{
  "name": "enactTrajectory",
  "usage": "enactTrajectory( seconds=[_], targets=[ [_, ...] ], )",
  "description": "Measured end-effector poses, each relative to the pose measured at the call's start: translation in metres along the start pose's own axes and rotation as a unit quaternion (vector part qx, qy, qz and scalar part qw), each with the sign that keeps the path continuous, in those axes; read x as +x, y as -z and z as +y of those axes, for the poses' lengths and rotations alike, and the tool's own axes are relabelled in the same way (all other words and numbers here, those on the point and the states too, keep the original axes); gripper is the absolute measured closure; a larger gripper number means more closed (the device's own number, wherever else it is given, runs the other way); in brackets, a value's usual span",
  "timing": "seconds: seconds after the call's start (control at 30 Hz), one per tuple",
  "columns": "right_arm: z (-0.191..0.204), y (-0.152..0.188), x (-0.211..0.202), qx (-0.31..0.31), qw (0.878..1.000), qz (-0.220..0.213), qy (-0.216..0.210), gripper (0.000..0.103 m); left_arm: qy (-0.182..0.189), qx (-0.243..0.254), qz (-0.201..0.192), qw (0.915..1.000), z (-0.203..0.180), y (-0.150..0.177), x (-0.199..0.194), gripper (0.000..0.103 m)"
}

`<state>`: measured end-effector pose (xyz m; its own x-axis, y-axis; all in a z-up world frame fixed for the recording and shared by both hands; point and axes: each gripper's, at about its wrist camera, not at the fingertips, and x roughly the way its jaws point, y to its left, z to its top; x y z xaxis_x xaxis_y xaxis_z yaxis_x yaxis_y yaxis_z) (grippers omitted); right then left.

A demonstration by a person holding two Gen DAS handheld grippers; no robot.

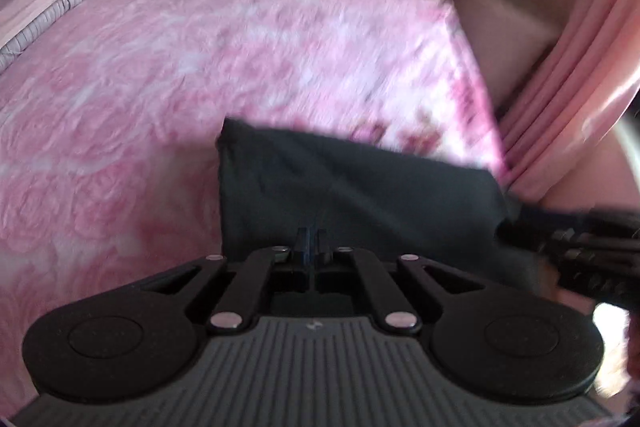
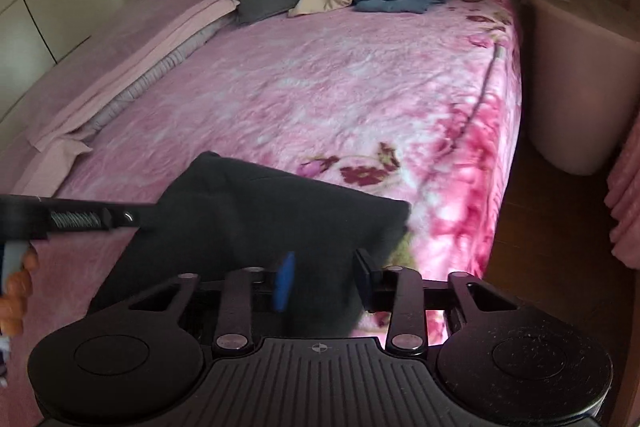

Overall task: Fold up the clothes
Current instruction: 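Lower the trousers onto the bed and open both grippers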

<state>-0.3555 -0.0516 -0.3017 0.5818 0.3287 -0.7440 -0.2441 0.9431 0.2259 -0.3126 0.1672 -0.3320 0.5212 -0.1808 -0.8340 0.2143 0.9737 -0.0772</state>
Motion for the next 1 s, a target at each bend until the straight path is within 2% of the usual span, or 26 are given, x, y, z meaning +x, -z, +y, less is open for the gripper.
enactTrajectory(
  seconds=[0.03, 0.1, 0.23, 0.33, 0.43, 0.53, 0.63, 0.7, 0.83, 0.93, 1.0],
  targets=[
    [0.003, 0.002, 0.009, -0.008, 1.0, 0.006, 0.006, 0.066, -0.007, 0.001, 0.008, 0.9999, 0.004, 0.007, 0.005, 0.103],
    [0.01, 0.015, 0.021, -0.03, 0.998, 0.053, 0.013, 0.066, -0.013, -0.001, 0.015, 0.9998, 0.014, 0.024, 0.002, 0.103],
    [0.034, 0.048, -0.009, -0.094, 0.994, 0.049, 0.003, 0.066, -0.003, -0.029, 0.024, 0.9993, 0.031, 0.054, -0.023, 0.102],
    [0.047, 0.057, -0.018, -0.12, 0.99, 0.071, -0.007, 0.066, -0.001, -0.028, 0.008, 0.9996, 0.025, 0.044, -0.033, 0.103],
    [0.048, 0.041, -0.022, -0.094, 0.994, 0.057, 0.001, 0.066, 0.0, -0.019, -0.017, 0.9997, 0.017, 0.027, -0.039, 0.103],
    [0.044, 0.019, -0.013, -0.082, 0.996, 0.014, 0.042, 0.066, 0.0, -0.009, -0.041, 0.9991, 0.009, 0.009, -0.043, 0.1],
    [0.034, 0.007, 0.016, -0.07, 0.993, 0.006, 0.091, 0.066, -0.015, 0.019, -0.025, 0.9994, 0.007, 0.001, -0.011, 0.097],
    [0.026, 0.01, 0.032, -0.062, 0.992, 0.032, 0.11, 0.066, -0.021, 0.012, -0.015, 0.9996, 0.006, 0.013, -0.02, 0.097],
    [0.032, 0.042, 0.015, -0.053, 0.991, 0.045, 0.114, 0.067, -0.033, -0.003, 0.006, 0.9994, 0.004, 0.038, -0.038, 0.098],
    [0.039, 0.065, -0.012, -0.012, 0.994, 0.063, 0.09, 0.066, -0.042, -0.013, 0.021, 0.9988, 0.002, 0.057, -0.052, 0.099],
    [0.045, 0.074, -0.021, 0.011, 0.994, 0.093, 0.064, 0.066, -0.048, -0.021, 0.031, 0.9981, 0.001, 0.069, -0.061, 0.099]
  ],
)
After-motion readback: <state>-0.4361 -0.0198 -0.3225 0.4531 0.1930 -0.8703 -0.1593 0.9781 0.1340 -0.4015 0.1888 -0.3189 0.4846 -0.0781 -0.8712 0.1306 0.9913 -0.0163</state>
